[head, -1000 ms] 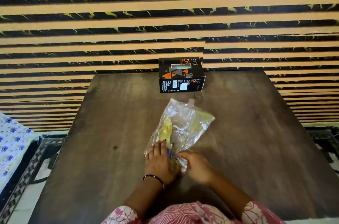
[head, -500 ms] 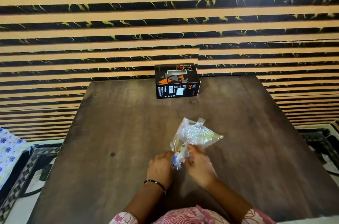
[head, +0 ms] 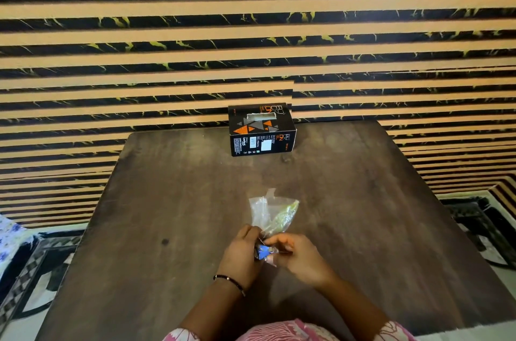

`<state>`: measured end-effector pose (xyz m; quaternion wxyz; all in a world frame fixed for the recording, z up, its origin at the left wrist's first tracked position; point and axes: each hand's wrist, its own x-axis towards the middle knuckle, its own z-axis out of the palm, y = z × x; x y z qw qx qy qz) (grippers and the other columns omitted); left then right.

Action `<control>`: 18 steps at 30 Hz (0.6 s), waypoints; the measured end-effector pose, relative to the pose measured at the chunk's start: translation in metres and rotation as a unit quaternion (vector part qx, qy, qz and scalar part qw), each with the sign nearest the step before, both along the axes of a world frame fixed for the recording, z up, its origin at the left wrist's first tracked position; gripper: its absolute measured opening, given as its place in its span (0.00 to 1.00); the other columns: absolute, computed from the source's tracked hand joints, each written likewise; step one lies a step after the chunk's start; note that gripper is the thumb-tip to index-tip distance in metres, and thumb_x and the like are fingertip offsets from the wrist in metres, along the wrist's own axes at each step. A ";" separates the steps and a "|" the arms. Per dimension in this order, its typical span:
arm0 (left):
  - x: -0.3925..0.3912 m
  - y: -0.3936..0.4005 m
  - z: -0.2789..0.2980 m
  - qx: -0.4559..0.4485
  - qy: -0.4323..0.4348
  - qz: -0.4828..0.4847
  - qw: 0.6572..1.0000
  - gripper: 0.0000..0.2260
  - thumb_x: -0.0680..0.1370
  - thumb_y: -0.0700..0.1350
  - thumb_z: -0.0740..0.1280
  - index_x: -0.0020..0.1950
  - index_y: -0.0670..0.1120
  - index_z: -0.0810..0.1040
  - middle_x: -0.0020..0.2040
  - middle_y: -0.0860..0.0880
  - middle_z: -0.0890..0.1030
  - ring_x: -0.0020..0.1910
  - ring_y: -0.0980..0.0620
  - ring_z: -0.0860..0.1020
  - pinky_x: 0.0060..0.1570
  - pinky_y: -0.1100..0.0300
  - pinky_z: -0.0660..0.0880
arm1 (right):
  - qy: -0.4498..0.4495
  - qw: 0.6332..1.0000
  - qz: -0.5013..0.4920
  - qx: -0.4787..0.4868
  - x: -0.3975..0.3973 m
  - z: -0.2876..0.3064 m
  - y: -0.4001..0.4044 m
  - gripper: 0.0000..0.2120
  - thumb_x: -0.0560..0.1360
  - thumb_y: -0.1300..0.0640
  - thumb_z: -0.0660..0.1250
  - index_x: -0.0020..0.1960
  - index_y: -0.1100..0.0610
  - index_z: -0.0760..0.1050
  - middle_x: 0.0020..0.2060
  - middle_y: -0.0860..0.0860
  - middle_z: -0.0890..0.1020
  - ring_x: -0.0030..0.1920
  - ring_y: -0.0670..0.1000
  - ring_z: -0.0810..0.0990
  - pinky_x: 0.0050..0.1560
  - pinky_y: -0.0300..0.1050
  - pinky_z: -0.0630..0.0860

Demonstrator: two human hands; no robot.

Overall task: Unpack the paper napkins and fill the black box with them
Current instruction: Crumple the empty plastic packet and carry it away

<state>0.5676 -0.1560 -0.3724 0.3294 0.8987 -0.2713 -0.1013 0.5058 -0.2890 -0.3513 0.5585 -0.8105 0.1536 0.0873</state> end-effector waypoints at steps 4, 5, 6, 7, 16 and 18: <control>0.001 0.002 -0.001 0.000 -0.034 -0.008 0.999 0.07 0.68 0.41 0.68 0.43 0.48 0.72 0.44 0.56 0.68 0.40 0.49 0.75 0.36 0.60 0.69 | 0.001 0.980 -0.150 0.130 0.000 0.010 -0.005 0.04 0.72 0.57 0.69 0.46 0.55 0.76 0.46 0.54 0.82 0.46 0.53 0.82 0.47 0.49 0.81; 0.002 0.003 0.000 -0.015 -0.045 -0.016 0.999 0.08 0.67 0.40 0.68 0.42 0.49 0.72 0.44 0.57 0.68 0.39 0.52 0.75 0.36 0.61 0.70 | 0.018 0.970 -0.183 0.158 0.001 0.011 -0.009 0.07 0.73 0.55 0.69 0.48 0.54 0.73 0.48 0.54 0.81 0.48 0.55 0.82 0.46 0.51 0.81; 0.002 0.004 0.002 -0.034 -0.053 -0.031 0.998 0.09 0.66 0.39 0.69 0.41 0.50 0.72 0.45 0.58 0.69 0.39 0.55 0.74 0.37 0.63 0.72 | 0.041 0.962 -0.193 0.190 0.001 0.014 -0.012 0.09 0.73 0.53 0.68 0.50 0.53 0.72 0.50 0.54 0.80 0.49 0.57 0.82 0.46 0.52 0.81; 0.002 0.004 0.005 -0.050 -0.060 -0.054 0.996 0.09 0.66 0.39 0.69 0.41 0.49 0.73 0.48 0.58 0.70 0.41 0.57 0.75 0.40 0.64 0.73 | 0.067 0.953 -0.188 0.226 0.002 0.016 -0.016 0.09 0.74 0.53 0.67 0.53 0.52 0.71 0.50 0.54 0.81 0.49 0.58 0.82 0.46 0.54 0.81; -0.007 -0.001 0.023 -0.104 0.001 -0.027 0.994 0.34 0.68 0.48 0.73 0.69 0.49 0.61 0.71 0.58 0.55 0.65 0.63 0.64 0.56 0.70 0.69 | 0.028 0.947 -0.163 0.277 0.001 0.023 -0.009 0.12 0.73 0.73 0.62 0.48 0.59 0.79 0.43 0.58 0.84 0.42 0.55 0.84 0.45 0.53 0.81; -0.010 -0.004 0.030 -0.106 0.042 -0.032 0.993 0.37 0.68 0.48 0.73 0.72 0.52 0.56 0.64 0.62 0.66 0.60 0.66 0.69 0.57 0.72 0.68 | 0.023 0.955 -0.153 0.252 0.000 0.024 -0.010 0.12 0.71 0.73 0.64 0.48 0.60 0.80 0.43 0.57 0.85 0.44 0.56 0.84 0.46 0.53 0.81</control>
